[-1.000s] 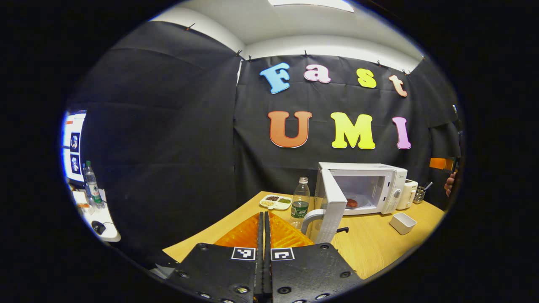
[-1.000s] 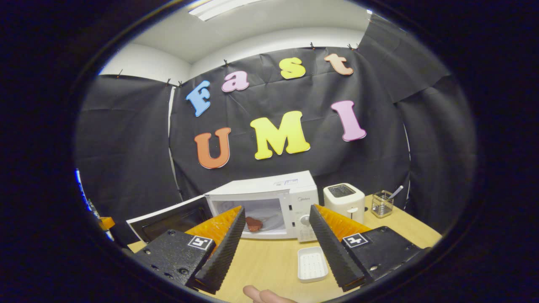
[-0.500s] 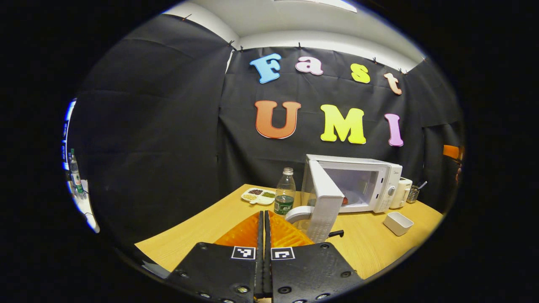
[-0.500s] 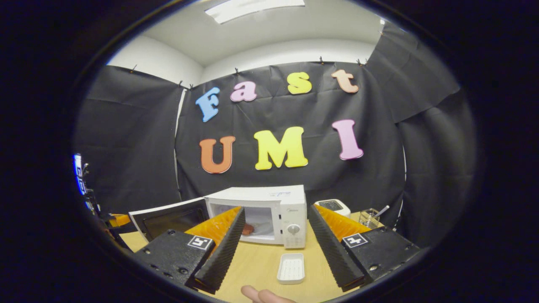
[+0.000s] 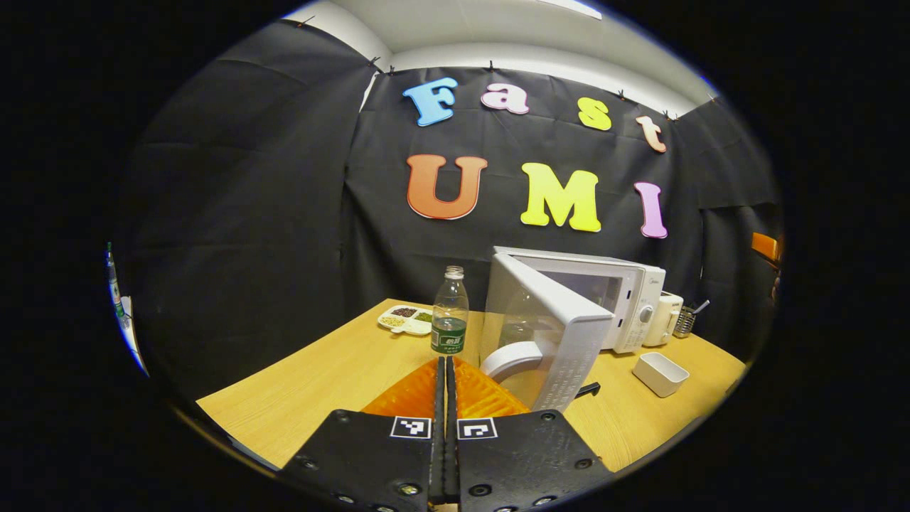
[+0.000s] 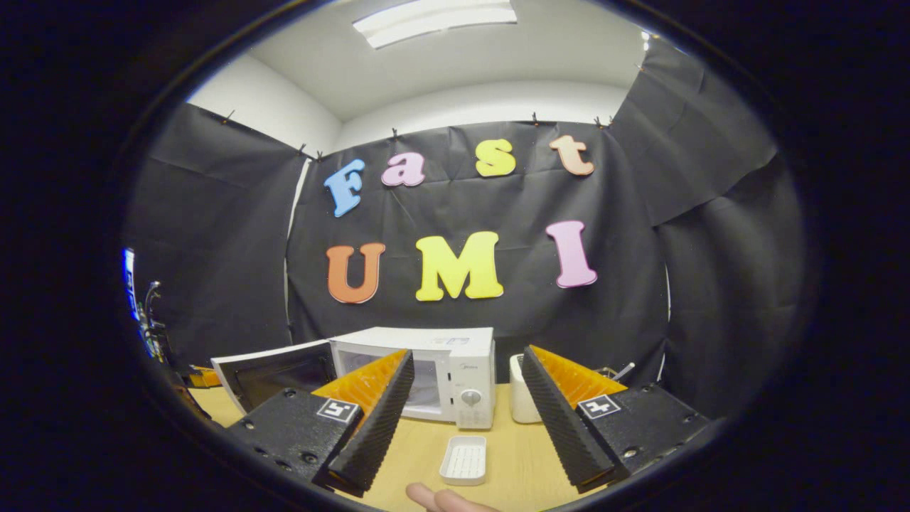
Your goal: Open the microwave oven with the left hand, put the food in, and close the microwave oven.
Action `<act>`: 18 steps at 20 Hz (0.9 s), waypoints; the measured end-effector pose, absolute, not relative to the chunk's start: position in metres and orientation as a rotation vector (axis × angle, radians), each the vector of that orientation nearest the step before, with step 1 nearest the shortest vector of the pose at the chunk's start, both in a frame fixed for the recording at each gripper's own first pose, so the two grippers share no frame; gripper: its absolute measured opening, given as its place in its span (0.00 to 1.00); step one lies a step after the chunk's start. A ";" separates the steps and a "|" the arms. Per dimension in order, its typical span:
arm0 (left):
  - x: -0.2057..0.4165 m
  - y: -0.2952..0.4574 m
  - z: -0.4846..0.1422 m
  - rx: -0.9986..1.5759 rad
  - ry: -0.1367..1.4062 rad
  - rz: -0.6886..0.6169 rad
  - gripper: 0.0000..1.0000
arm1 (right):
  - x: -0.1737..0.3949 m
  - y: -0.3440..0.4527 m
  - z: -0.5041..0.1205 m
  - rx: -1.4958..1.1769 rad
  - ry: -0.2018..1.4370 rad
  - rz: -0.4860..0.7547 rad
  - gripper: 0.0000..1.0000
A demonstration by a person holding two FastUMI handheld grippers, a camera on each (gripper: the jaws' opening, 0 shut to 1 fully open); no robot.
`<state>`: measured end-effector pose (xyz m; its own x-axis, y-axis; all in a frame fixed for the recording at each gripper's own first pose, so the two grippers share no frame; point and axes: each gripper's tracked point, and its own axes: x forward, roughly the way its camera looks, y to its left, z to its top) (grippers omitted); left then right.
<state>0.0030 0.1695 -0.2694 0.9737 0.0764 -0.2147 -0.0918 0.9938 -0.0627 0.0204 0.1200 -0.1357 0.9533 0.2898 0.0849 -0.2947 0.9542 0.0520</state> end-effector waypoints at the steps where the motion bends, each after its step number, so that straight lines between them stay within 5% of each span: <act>1: 0.005 0.163 -0.271 -0.073 0.212 0.070 0.00 | 0.021 0.119 -0.138 0.067 -0.071 0.300 0.97; 18: 0.056 0.005 -0.291 -0.133 0.229 -0.257 0.00 | 0.034 0.087 -0.145 0.057 -0.088 0.248 0.97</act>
